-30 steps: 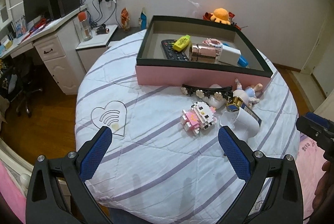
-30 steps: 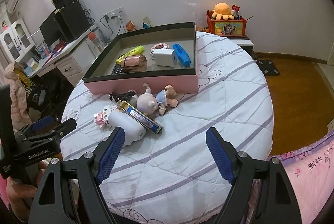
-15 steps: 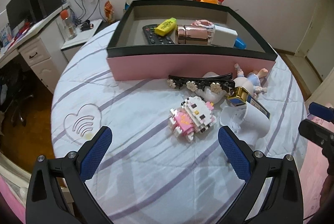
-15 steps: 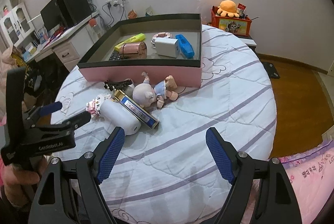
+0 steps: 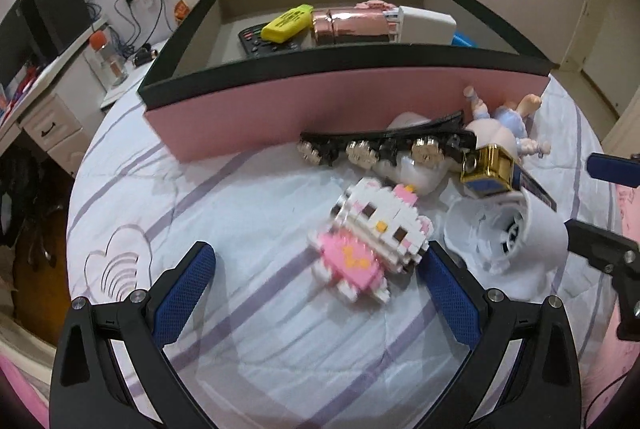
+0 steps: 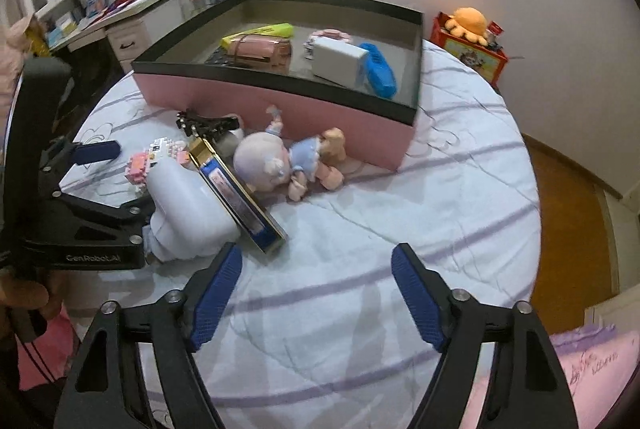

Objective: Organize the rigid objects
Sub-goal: 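Grasp the pink block cat figure with the left tool while the right tool grasps the blue-gold box, then lift the block cat figure and blue-gold box up toward the pink box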

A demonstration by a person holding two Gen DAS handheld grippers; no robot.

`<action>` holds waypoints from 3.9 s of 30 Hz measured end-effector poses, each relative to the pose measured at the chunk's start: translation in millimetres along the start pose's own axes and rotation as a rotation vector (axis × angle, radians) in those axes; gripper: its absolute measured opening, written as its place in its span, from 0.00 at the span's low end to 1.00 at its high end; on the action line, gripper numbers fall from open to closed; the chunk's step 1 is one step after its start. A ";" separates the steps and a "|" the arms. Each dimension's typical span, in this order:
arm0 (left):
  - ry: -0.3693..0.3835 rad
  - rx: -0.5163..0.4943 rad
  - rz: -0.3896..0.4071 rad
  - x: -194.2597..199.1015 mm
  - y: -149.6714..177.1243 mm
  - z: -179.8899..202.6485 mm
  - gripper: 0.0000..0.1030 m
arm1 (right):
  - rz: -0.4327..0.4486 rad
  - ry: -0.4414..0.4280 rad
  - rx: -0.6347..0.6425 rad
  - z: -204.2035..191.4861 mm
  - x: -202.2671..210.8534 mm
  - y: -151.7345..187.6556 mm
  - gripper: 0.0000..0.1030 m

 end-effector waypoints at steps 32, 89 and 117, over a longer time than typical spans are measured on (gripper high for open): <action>0.131 0.137 0.029 -2.1 -6.2 -29.0 0.46 | -0.046 -0.232 0.083 -21.8 -31.2 -15.4 0.19; 0.134 0.125 0.185 65.9 -46.2 -42.1 0.45 | 0.097 -0.288 -0.014 -10.3 25.5 -34.8 0.15; 0.138 0.130 0.143 53.1 -33.8 -36.9 0.45 | 0.005 -0.266 -0.041 -27.0 -34.9 -33.9 0.15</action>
Point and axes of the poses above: each gripper's, at about its wrist camera, not at the fingertips, and x roughly against the way its jaws point, z to its right, y to its underside, the point moved 4 cm from there along -x, roughly the way its jaws point, and after that the axes turned 10 degrees about -y, right-handed, at the moved point
